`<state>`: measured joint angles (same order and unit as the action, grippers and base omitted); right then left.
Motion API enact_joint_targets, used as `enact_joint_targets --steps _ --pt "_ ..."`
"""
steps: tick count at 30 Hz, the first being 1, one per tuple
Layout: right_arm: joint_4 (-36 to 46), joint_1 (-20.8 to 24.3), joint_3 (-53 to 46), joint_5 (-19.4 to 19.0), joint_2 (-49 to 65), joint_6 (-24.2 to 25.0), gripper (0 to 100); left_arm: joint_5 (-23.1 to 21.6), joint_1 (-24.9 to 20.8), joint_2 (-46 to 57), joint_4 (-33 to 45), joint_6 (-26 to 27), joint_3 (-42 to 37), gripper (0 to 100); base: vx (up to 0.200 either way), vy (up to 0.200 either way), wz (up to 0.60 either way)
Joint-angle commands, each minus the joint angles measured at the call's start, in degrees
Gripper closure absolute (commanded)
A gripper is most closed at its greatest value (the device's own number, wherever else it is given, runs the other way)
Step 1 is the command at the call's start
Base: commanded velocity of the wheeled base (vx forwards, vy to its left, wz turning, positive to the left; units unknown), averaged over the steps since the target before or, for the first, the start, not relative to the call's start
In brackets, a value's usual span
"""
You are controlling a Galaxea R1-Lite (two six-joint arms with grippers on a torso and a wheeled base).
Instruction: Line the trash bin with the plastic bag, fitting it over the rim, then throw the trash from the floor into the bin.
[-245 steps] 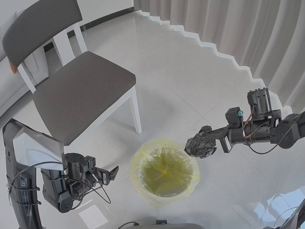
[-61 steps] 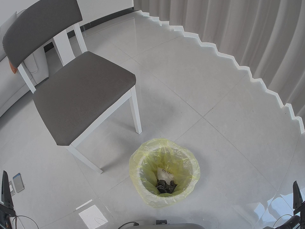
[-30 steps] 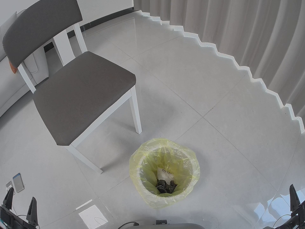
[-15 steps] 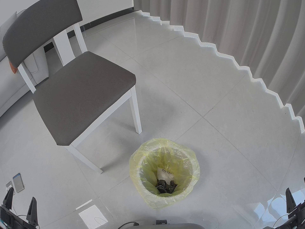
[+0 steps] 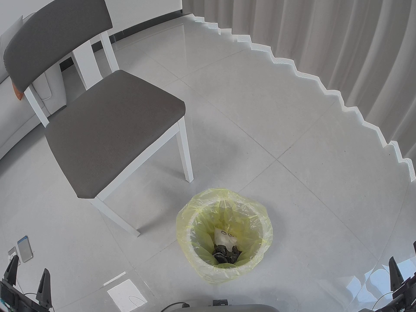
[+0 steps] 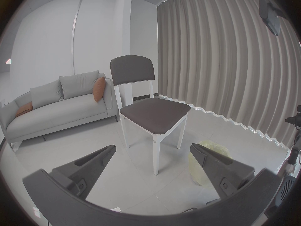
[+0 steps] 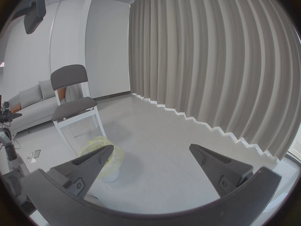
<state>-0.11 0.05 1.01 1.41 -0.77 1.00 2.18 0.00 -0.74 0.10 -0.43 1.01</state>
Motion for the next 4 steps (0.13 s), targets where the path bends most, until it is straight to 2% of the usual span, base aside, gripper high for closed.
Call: enact_joint_targets --steps 1,4 --pt "-0.07 0.04 -1.01 0.26 0.42 0.23 0 0.02 0.0 0.57 -0.01 -0.01 -1.01 0 0.0 0.0 0.0" --pt "-0.15 0.04 -1.01 0.43 0.42 0.41 0 0.02 0.0 0.57 -0.01 -0.01 -1.01 0 0.0 0.0 0.0"
